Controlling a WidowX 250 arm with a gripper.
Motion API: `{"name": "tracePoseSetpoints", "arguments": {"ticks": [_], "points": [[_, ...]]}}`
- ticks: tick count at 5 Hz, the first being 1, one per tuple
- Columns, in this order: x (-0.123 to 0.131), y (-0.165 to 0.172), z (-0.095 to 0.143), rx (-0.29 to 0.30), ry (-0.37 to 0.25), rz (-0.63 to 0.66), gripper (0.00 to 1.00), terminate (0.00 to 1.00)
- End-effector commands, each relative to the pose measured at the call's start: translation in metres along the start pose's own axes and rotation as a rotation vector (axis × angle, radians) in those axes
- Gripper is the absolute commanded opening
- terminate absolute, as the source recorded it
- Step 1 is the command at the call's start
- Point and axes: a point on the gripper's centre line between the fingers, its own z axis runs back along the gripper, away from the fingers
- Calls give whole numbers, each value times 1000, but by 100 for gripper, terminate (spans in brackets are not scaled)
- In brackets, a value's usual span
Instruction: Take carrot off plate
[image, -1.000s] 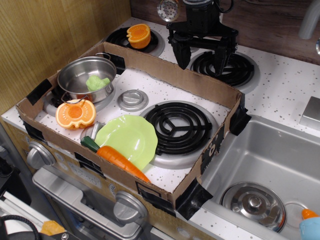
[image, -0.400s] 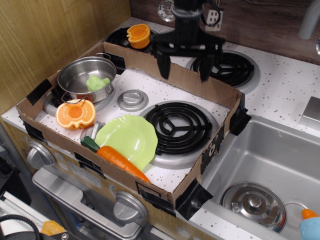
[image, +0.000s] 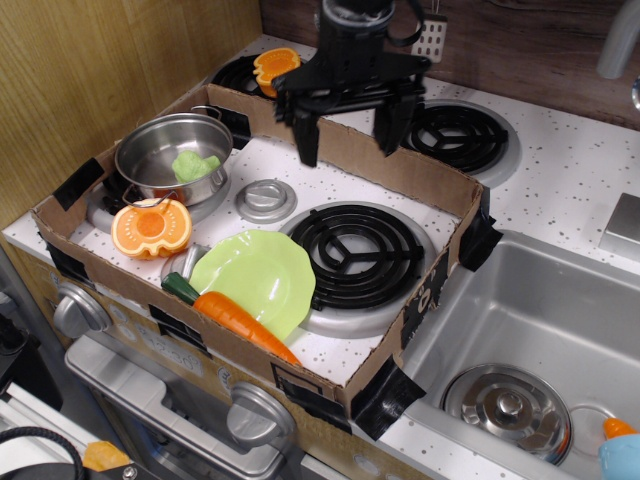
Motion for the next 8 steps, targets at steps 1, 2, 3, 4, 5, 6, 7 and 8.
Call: {"name": "tracePoseSetpoints", "arguments": {"ticks": [1,2,3,4,5,6,7,8], "points": [[-11,29,10,-4,58,363,100,0],[-21,45,0,-22,40,458,100,0],[-30,58,-14,-43,6,505,100,0],[-40,68,-22,-39,-39,531,100,0],[-41,73,-28,-26,-53,530,100,0],[-42,77,-33,-20,-54,543,100,0],[-42,78,-39,-9,-70,539,100,0],[-43,82,-45,1,-55,544,100,0]]}}
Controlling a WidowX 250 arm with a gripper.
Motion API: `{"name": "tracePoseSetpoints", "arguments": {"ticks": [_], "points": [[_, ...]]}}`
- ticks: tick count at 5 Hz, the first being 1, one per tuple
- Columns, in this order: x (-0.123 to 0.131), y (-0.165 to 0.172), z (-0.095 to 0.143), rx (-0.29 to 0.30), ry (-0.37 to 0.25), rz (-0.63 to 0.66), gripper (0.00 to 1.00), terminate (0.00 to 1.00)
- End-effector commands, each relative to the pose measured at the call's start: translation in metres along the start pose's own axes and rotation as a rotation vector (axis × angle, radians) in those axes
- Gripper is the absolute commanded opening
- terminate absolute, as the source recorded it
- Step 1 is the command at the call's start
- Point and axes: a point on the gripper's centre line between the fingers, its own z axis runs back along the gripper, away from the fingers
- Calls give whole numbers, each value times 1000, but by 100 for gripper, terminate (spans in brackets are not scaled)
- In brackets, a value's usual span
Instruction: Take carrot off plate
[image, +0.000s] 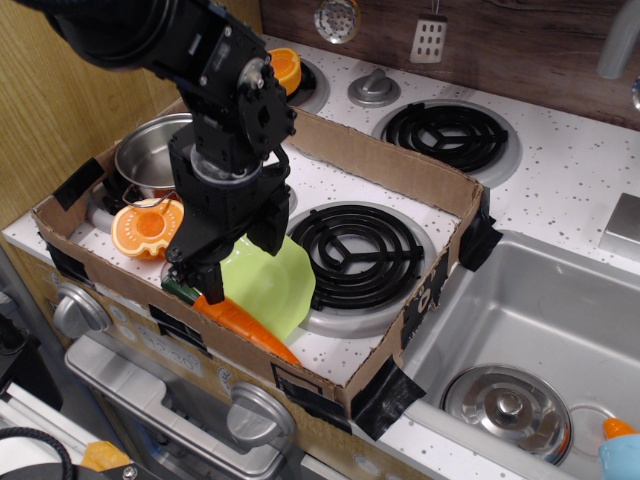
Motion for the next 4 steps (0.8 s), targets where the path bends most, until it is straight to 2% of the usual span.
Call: {"name": "tracePoseSetpoints", "arguments": {"ticks": [1,2,4], "points": [[-6,1,-9,-12,-4,16,100,0],[-5,5,-14,-8,6,14,100,0],[-1,3,-20,-64,14,20,100,0]]}}
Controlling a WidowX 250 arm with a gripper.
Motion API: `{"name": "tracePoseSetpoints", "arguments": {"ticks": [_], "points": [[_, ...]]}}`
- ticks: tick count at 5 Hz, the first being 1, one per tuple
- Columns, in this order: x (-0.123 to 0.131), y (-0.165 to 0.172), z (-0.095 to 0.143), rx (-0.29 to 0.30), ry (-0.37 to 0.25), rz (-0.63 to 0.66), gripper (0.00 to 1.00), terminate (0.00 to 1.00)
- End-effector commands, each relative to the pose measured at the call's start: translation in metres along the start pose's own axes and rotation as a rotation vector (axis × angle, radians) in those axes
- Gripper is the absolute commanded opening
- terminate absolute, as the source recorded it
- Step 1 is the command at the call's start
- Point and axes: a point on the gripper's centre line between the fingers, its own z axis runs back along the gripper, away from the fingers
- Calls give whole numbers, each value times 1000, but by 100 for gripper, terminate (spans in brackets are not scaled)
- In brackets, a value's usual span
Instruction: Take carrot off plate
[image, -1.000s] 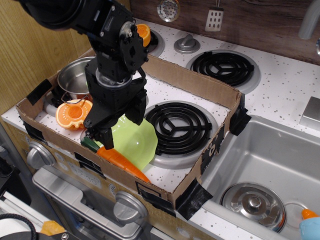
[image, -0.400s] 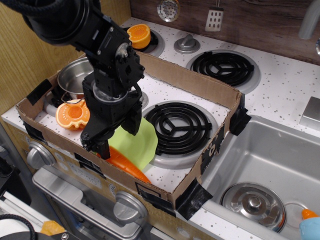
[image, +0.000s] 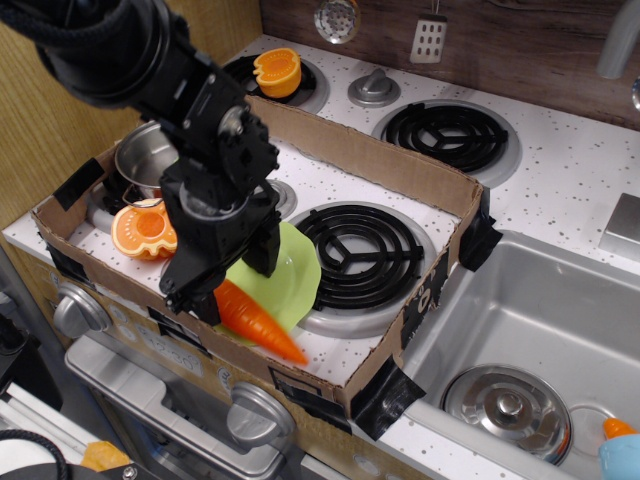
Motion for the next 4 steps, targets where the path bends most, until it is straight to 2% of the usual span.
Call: {"name": "tracePoseSetpoints", "arguments": {"ticks": [1,3,4], "points": [[-1,-7,2,-33,4,-13,0,0],[3,-9,0,-17,96,-67,0,0],[9,-23,15,15,127,-67,0,0]]}}
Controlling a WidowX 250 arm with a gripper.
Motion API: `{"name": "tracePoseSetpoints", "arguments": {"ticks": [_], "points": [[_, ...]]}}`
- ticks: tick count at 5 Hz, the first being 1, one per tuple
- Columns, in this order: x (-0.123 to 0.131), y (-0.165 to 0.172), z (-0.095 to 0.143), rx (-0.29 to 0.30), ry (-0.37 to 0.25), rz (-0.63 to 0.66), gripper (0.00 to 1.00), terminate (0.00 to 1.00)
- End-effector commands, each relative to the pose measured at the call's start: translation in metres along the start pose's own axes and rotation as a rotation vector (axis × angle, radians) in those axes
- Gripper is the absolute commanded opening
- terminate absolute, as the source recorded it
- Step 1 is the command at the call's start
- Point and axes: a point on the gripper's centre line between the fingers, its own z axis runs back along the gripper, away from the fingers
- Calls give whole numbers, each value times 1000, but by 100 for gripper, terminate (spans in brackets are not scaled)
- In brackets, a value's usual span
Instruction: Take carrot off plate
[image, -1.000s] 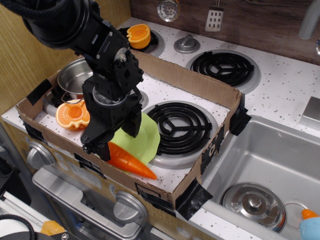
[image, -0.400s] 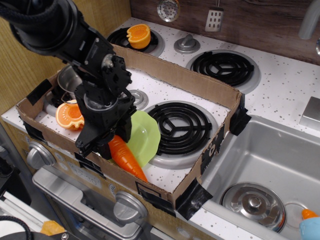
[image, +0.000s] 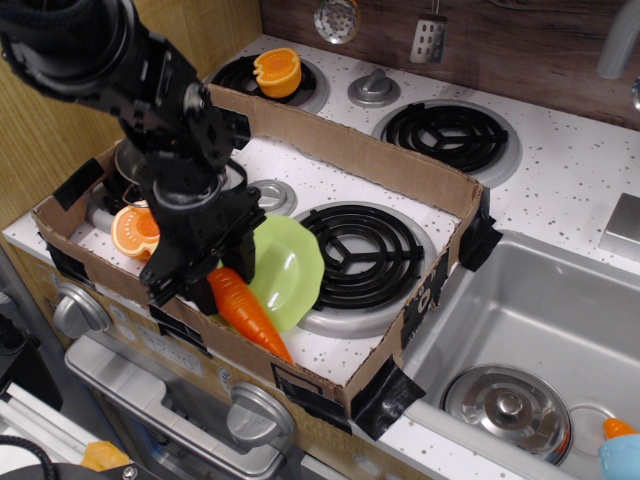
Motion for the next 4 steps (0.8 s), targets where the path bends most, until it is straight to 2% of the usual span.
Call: {"name": "tracePoseSetpoints", "arguments": {"ticks": [1,2,3,4], "points": [[-4,-42,46,39,57,17,0,0],[-12,-62,67,108,52,53,0,0],[-11,-94,81,107,15,93,0,0],[-11,-132,73,53,-56,131,0,0]]}}
